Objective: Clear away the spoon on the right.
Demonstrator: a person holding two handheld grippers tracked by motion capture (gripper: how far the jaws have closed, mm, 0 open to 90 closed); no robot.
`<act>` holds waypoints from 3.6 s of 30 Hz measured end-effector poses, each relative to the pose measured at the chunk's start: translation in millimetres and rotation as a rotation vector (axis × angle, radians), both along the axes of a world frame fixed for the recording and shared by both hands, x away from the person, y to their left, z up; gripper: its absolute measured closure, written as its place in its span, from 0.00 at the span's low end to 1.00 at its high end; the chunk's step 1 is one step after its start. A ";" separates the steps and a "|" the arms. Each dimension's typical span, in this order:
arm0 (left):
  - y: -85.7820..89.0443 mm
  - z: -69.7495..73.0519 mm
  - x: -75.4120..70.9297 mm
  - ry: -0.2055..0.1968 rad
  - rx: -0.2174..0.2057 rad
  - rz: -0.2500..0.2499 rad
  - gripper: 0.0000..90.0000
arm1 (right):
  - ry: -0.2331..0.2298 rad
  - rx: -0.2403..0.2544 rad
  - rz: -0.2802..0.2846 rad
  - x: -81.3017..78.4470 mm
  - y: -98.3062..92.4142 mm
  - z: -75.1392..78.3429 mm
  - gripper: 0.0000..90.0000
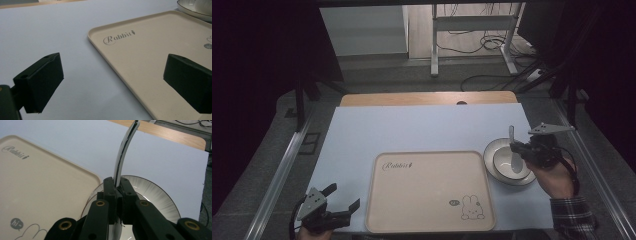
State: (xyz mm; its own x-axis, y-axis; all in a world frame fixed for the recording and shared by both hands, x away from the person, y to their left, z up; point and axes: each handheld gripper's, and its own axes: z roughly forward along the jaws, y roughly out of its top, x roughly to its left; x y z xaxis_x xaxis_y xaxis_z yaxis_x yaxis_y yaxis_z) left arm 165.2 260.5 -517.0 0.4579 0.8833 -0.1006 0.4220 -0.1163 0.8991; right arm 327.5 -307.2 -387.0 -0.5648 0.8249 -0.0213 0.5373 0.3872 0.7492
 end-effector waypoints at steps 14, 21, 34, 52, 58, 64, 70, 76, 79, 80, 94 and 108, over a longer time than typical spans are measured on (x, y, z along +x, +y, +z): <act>0.8 0.2 -0.1 -0.002 -0.005 0.004 0.03 | -0.036 0.038 0.066 -17.9 15.8 7.6 0.95; 1.1 0.3 -0.1 -0.002 -0.008 0.005 0.03 | -0.039 0.043 0.110 -25.3 28.7 7.4 0.96; 1.2 0.2 0.0 -0.002 -0.011 0.005 0.03 | -0.026 0.063 0.174 -37.4 50.0 -2.9 0.95; 0.9 -0.1 0.6 0.000 -0.012 0.003 0.03 | 0.105 0.019 0.201 -39.6 67.5 -39.7 0.96; 1.2 -0.2 0.6 0.001 -0.015 0.001 0.03 | 0.152 -0.002 0.198 -37.2 71.2 -50.5 0.96; 1.2 0.1 0.4 0.000 -0.013 -0.003 0.03 | 0.195 -0.021 0.190 -35.5 75.5 -59.9 0.96; 1.4 0.2 0.4 0.000 -0.014 -0.003 0.03 | 0.233 -0.043 0.176 -32.3 79.0 -69.4 0.95; 1.3 0.2 0.5 0.001 -0.014 -0.005 0.03 | 0.269 -0.069 0.161 -29.3 80.7 -77.5 0.95; 1.4 0.1 0.5 0.001 -0.014 -0.004 0.03 | 0.280 -0.081 0.157 -28.2 81.6 -81.8 0.95; 1.4 0.2 0.5 0.001 -0.014 -0.004 0.03 | 0.282 -0.085 0.159 -27.7 81.8 -83.2 0.95; 1.4 0.1 0.4 0.002 -0.013 -0.006 0.03 | 0.321 -0.091 0.136 -22.6 84.8 -92.9 0.92; 1.0 0.0 0.5 0.004 -0.011 -0.005 0.03 | 0.261 -0.091 0.124 -25.2 81.4 -88.6 0.81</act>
State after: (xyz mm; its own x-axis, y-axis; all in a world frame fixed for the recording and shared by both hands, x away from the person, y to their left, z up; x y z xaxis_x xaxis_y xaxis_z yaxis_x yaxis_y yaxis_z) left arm 165.7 261.5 -517.0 0.4621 0.8798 -0.1117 0.4246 -0.1089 0.8988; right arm 302.3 -225.8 -475.6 -0.6570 0.7509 0.0671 0.6518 0.5210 0.5511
